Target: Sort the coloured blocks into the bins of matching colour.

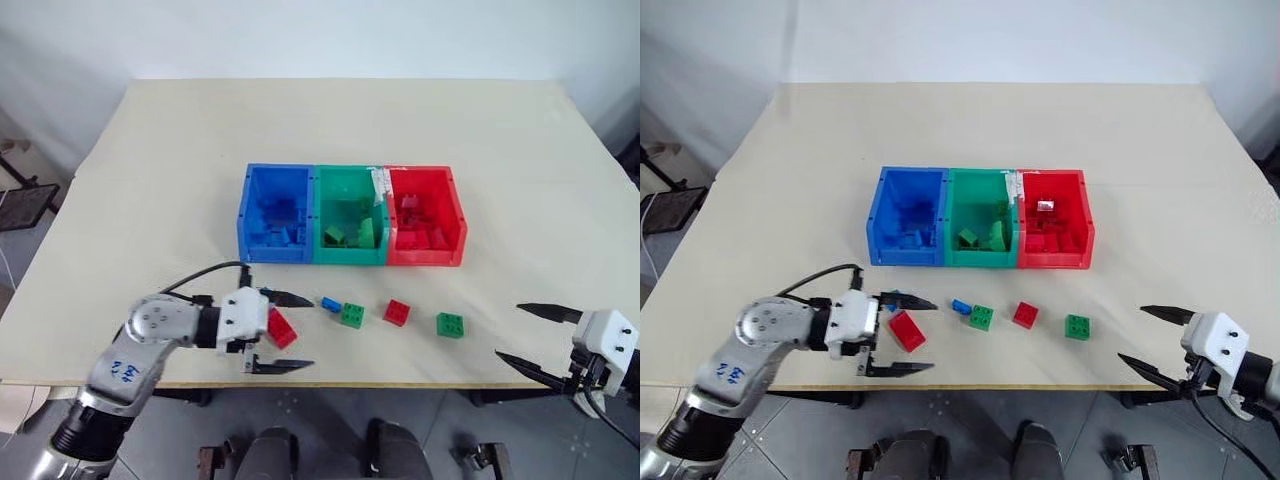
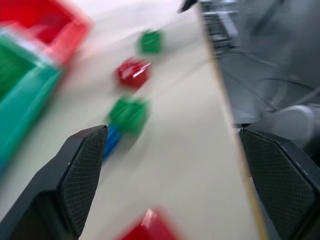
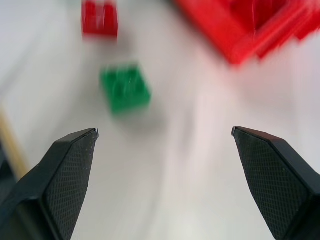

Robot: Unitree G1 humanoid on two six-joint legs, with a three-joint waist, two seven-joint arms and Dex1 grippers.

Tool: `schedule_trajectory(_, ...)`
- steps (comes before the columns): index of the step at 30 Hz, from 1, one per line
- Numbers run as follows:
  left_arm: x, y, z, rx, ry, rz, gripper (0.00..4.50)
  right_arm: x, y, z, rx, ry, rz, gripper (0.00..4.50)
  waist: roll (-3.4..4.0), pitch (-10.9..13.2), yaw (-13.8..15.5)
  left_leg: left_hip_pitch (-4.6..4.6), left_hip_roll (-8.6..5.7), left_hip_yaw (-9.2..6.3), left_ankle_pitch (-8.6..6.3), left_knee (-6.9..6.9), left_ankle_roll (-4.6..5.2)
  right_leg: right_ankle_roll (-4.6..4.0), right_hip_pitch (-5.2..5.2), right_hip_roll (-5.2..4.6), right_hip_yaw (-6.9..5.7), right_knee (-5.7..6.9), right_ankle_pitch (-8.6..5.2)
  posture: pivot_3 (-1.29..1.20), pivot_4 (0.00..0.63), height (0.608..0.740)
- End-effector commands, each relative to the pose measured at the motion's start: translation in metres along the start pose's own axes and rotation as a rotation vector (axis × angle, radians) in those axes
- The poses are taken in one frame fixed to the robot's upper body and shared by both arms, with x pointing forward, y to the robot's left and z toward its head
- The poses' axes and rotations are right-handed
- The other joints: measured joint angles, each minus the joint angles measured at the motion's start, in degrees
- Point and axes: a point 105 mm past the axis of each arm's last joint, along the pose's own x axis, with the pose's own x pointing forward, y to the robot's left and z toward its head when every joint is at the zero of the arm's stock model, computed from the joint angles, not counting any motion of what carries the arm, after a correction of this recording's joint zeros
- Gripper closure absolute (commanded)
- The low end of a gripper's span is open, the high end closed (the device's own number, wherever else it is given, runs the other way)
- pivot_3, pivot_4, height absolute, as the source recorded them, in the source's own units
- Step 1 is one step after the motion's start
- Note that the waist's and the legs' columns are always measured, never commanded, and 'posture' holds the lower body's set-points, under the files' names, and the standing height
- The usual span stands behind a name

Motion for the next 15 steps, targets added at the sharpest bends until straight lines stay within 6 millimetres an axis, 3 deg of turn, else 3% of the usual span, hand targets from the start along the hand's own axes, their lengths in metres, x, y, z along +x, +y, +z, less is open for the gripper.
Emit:
schedule_trajectory(1,-0.003,0.0,0.006,-0.012,-0.02,0.003,0.03,0.012,0.001,0.018,-0.047,-0.017,0.096,0.0,0.05,0.0,-0.5,0.03,0.0,0.03,0.0,0.0,0.0,0.0,0.0,0.0,0.03,0.02,0.0,0.0,0.15,0.74)
schedule_trajectory(4,-0.013,0.002,0.0,-0.009,0.011,0.041,0.03,0.033,0.005,0.019,-0.042,0.044,0.212,0.0,0.03,0.01,-0.52,0.03,0.01,-0.01,0.0,0.01,0.0,0.0,0.0,-0.01,0.02,0.01,0.0,0.0,0.15,0.74)
schedule_trajectory(13,-0.033,0.004,-0.001,-0.022,0.005,0.161,0.03,0.082,0.005,0.009,-0.089,0.112,0.298,0.0,0.0,0.01,0.64,-0.09,-0.03,-0.1,0.0,0.09,0.0,0.0,-0.02,-0.03,-0.06,-0.11,0.0,0.0,0.15,0.74)
schedule_trajectory(15,-0.036,0.003,-0.004,-0.021,0.022,0.166,0.0,0.088,0.006,0.008,-0.091,0.112,0.316,0.39,-0.05,-0.02,0.63,-0.08,-0.01,-0.08,0.0,0.1,0.0,0.0,-0.01,-0.01,-0.06,-0.11,0.01,0.0,0.15,0.74)
